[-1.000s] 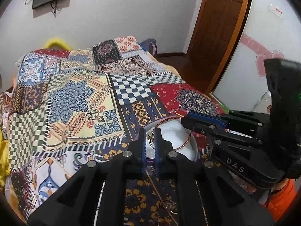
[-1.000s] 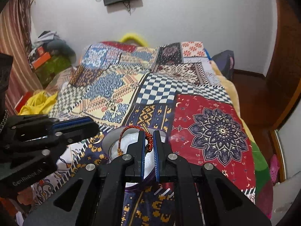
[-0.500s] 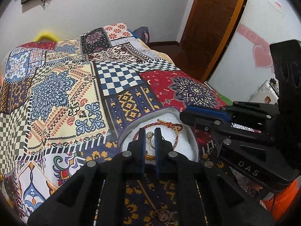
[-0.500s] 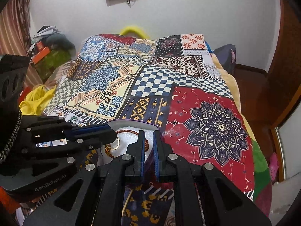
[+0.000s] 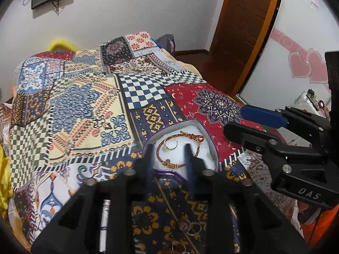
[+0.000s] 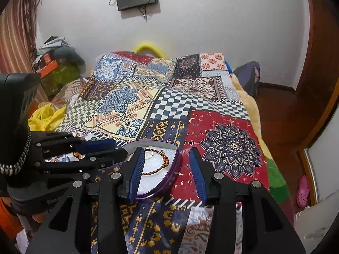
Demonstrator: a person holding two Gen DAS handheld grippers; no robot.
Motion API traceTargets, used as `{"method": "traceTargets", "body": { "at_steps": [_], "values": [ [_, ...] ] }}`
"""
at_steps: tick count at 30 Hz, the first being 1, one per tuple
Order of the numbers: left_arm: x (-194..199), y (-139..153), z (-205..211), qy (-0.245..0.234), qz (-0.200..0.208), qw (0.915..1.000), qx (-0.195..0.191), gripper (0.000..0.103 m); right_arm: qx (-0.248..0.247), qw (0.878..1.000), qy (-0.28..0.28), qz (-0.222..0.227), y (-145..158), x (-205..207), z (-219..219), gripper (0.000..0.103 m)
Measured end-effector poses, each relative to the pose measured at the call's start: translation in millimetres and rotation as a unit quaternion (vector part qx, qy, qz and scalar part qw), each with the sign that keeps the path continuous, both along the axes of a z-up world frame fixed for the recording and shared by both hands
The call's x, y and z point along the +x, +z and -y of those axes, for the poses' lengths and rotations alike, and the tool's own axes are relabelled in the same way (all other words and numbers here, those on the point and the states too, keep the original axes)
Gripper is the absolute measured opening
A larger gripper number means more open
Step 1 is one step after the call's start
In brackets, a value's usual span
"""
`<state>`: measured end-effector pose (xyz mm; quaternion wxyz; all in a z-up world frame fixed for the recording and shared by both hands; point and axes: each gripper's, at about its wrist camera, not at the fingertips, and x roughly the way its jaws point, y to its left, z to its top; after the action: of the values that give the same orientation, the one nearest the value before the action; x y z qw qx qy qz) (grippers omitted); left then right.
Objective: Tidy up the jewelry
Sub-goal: 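Open the right gripper to drop the bracelet into the tin, then move the right gripper to a small silver ring and grasp it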
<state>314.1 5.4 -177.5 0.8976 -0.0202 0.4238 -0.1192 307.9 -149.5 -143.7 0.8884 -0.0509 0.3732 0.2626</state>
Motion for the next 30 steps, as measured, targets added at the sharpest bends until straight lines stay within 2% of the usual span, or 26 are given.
{"method": "traceTargets", "body": {
  "at_steps": [8, 12, 15, 19, 30],
  "values": [
    [-30.5, 24.6, -3.1, 0.007, 0.019, 0.9997, 0.013, 0.035, 0.008, 1.0, -0.002, 0.018, 17.1, -22.9, 2.5, 0.04],
    [-49.6, 32.9, -7.2, 0.012, 0.025, 0.9995, 0.016, 0.042, 0.014, 1.0, -0.003, 0.022, 22.4, -35.6, 4.3, 0.04],
    [-64.1, 35.9, -10.4, 0.014, 0.024, 0.9995, 0.017, 0.042, 0.014, 1.0, -0.001, 0.022, 23.8, -47.2, 4.9, 0.04],
    [-82.7, 32.3, -16.1, 0.018, 0.013, 0.9996, 0.015, 0.043, 0.014, 1.0, 0.0, 0.016, 20.4, -59.2, 5.7, 0.04],
    [-120.9, -2.4, -23.1, 0.019, -0.027, 0.9991, 0.025, 0.043, 0.012, 0.999, 0.015, -0.031, -10.2, -85.2, -1.2, 0.04]
  ]
}}
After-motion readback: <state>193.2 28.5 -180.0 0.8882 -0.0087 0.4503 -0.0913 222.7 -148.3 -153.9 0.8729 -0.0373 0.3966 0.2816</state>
